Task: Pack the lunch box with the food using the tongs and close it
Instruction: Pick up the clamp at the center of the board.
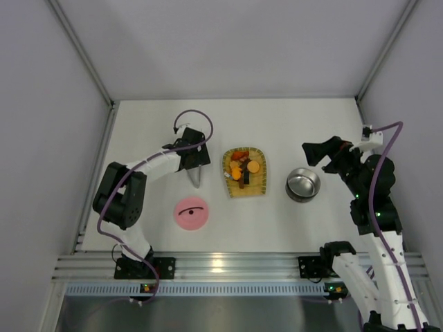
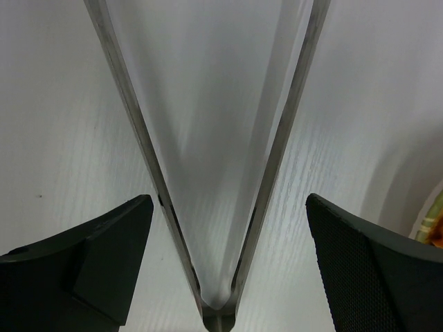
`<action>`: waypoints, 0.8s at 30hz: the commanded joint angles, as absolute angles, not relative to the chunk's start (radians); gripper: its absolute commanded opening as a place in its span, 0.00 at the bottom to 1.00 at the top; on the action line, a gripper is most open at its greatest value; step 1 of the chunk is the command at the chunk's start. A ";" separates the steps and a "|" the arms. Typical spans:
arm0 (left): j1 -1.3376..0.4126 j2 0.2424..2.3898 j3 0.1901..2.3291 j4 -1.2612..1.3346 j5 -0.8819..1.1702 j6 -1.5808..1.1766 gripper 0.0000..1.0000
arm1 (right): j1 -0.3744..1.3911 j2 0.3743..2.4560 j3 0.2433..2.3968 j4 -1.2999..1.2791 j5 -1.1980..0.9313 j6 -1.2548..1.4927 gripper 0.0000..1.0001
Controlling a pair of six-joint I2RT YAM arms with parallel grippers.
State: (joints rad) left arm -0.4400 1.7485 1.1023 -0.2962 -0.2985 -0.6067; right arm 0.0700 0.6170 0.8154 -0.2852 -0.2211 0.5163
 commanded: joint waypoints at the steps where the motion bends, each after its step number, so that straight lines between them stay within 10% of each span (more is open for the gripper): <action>1: -0.440 1.796 1.167 -0.282 -0.370 -0.601 0.96 | 0.060 0.604 0.799 -0.296 -0.235 0.502 1.00; 24: -0.437 1.833 1.077 -0.221 -0.304 -0.614 0.71 | 0.060 0.584 0.790 -0.365 -0.160 0.500 1.00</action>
